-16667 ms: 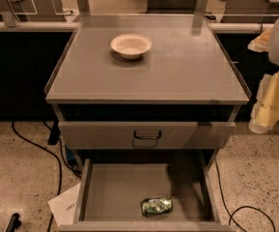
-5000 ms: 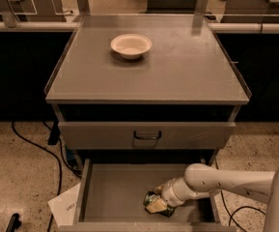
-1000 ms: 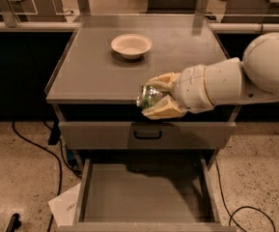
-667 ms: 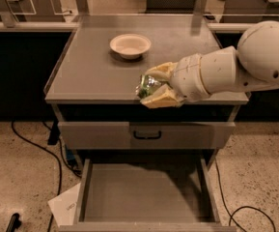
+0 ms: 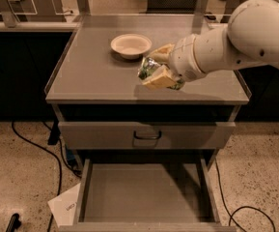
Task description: Pick green can from middle drawer and place on counter
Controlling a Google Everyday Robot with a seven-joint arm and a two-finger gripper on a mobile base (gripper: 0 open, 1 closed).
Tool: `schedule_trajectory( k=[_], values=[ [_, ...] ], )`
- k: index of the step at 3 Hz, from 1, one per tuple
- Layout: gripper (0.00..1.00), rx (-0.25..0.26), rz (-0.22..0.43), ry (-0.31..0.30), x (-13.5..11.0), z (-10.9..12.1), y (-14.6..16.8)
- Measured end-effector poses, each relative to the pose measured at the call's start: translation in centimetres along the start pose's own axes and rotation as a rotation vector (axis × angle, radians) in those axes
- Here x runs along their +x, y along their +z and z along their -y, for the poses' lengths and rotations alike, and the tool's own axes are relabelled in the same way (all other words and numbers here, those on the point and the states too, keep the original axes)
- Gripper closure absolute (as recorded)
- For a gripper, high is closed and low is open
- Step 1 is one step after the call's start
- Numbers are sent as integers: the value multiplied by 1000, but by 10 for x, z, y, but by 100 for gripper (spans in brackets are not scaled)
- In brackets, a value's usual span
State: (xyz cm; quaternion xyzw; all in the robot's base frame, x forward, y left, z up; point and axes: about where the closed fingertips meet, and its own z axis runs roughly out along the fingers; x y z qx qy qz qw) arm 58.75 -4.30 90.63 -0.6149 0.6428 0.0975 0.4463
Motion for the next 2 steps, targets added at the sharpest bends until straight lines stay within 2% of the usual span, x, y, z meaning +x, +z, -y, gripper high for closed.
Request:
schedule_trajectory(
  k=[1, 2],
  values=[
    [100, 27, -30, 32, 5, 19, 4],
    [100, 33, -55, 64, 17, 32, 18]
  ],
)
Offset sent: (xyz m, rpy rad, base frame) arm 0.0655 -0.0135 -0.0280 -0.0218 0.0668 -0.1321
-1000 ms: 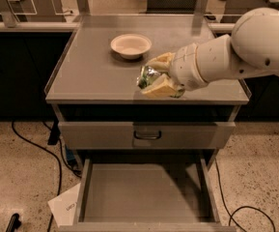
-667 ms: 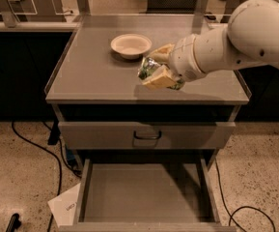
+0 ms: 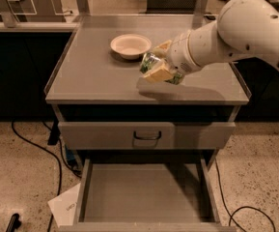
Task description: Pick green can from middle drawer and place on counter
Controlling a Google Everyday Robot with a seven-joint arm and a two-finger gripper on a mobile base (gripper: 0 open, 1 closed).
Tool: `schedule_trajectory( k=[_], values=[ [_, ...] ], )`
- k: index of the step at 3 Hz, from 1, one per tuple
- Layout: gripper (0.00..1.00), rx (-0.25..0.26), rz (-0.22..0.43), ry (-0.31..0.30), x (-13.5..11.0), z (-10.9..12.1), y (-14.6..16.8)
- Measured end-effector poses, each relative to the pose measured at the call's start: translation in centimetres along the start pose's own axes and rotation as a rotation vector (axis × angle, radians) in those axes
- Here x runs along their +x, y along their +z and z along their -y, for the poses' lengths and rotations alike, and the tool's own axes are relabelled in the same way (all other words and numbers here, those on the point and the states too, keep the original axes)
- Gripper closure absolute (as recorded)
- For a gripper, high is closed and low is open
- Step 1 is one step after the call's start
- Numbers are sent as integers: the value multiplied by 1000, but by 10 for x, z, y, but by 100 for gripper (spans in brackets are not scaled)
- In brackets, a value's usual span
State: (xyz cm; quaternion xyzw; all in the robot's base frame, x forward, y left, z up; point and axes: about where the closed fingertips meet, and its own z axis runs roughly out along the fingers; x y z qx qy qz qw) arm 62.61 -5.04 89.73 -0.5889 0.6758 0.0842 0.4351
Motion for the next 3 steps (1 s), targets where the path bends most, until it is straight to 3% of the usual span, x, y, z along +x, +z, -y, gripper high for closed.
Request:
schedule_trajectory(
  k=[2, 3],
  values=[
    [100, -33, -66, 72, 40, 16, 50],
    [81, -35, -67, 72, 40, 15, 52]
  ],
)
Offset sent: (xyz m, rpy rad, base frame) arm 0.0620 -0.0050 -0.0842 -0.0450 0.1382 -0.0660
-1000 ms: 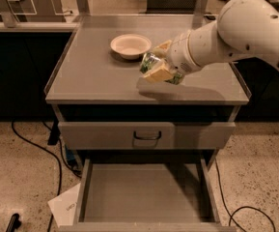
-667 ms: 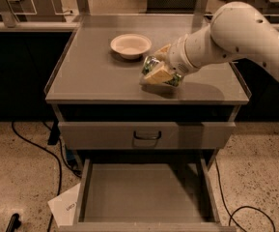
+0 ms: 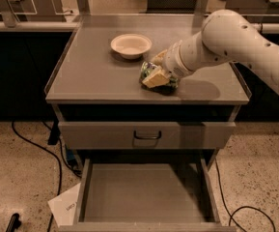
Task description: Pick green can from middle drawer and place on counter
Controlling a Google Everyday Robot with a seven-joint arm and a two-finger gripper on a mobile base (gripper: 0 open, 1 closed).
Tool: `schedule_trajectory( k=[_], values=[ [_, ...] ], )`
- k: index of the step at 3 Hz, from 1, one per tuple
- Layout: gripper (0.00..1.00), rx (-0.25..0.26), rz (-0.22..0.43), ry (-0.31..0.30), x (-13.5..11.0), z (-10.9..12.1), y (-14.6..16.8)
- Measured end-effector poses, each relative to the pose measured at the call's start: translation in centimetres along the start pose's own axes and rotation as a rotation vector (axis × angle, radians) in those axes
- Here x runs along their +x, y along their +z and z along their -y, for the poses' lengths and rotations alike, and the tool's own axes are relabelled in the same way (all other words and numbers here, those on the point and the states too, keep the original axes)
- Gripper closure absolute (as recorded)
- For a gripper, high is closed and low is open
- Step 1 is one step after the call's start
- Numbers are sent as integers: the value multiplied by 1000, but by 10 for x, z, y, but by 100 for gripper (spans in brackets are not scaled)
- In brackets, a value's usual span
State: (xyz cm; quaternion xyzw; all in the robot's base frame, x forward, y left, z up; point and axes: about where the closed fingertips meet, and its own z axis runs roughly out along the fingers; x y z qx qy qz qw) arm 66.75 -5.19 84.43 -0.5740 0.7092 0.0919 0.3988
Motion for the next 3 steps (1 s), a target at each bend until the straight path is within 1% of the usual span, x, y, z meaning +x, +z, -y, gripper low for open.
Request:
schedule_trajectory(
  k=[3],
  values=[
    [11, -2, 2, 2, 0, -1, 1]
  ],
)
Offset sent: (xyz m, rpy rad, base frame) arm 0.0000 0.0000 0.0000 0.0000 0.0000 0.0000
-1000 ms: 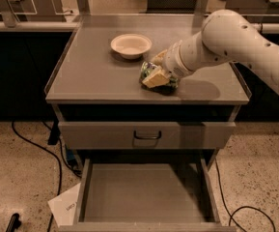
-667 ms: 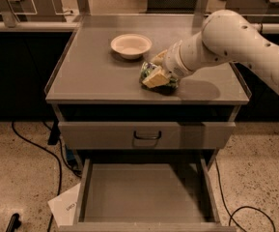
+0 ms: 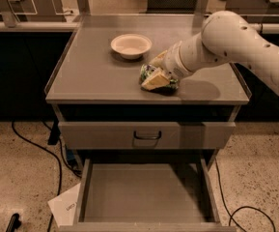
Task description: Pick green can from middle drawer and place on counter
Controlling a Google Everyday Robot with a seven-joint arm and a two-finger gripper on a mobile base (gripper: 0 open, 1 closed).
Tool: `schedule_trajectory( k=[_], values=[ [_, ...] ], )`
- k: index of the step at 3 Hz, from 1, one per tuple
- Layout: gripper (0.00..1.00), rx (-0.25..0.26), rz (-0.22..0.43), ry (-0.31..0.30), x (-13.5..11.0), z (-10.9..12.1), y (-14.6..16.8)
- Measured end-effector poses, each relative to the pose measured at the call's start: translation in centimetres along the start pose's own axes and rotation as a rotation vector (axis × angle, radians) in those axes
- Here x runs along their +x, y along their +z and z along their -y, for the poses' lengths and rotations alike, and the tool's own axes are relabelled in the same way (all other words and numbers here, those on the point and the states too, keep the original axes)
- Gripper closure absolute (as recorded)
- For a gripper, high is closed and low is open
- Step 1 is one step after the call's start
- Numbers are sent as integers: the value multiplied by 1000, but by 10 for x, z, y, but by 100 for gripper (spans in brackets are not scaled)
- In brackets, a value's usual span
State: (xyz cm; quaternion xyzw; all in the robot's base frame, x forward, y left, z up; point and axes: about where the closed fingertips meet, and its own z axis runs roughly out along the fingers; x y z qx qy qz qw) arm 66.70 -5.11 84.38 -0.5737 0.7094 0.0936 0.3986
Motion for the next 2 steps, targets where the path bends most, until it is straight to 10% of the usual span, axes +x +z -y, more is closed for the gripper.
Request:
schedule_trajectory(
  k=[2],
  values=[
    [0, 27, 19, -7, -11, 5, -15]
  ],
)
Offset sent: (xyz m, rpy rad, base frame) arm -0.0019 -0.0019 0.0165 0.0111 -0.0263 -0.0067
